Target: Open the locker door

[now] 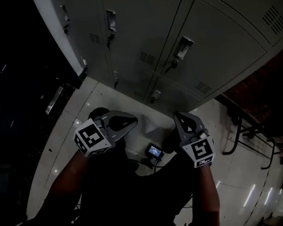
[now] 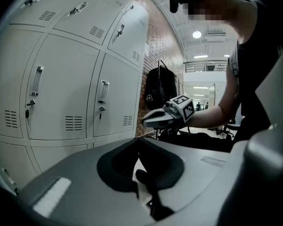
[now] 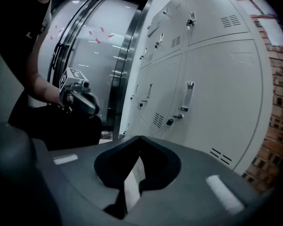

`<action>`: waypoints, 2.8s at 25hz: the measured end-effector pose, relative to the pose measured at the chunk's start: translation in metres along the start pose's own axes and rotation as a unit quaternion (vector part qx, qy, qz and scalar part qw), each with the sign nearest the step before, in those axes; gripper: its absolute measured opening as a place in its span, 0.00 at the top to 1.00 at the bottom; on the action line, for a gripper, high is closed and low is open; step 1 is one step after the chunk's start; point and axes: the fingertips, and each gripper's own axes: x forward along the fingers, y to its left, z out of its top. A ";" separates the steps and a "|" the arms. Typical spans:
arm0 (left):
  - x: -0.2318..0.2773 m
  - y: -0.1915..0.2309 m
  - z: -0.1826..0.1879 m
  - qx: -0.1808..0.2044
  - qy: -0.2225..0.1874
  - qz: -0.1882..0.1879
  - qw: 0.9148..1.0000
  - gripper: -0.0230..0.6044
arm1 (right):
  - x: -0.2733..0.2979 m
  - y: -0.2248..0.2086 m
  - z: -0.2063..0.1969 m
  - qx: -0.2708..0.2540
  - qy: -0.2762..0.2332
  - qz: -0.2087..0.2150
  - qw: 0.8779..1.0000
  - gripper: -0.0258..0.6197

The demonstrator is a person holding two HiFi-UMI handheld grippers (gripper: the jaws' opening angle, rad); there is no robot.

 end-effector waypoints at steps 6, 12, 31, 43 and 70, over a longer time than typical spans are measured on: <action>-0.010 -0.007 0.000 -0.006 0.000 -0.020 1.000 0.95 | 0.027 -0.002 0.015 -0.012 0.016 -0.015 1.000 0.96; -0.013 -0.006 0.004 -0.008 -0.012 -0.024 1.000 0.95 | 0.056 -0.054 0.013 -0.082 0.087 -0.114 0.986 0.81; -0.019 -0.003 0.005 -0.011 -0.020 -0.022 1.000 0.95 | 0.112 -0.089 0.026 -0.433 0.196 -0.242 0.846 0.90; -0.018 0.000 -0.005 -0.007 0.001 -0.014 1.000 0.95 | 0.001 -0.002 0.005 -0.422 0.131 -0.218 0.870 0.90; 0.003 -0.009 -0.001 -0.007 0.011 -0.034 0.999 0.95 | -0.145 -0.002 -0.065 -0.019 0.062 -0.194 0.979 0.96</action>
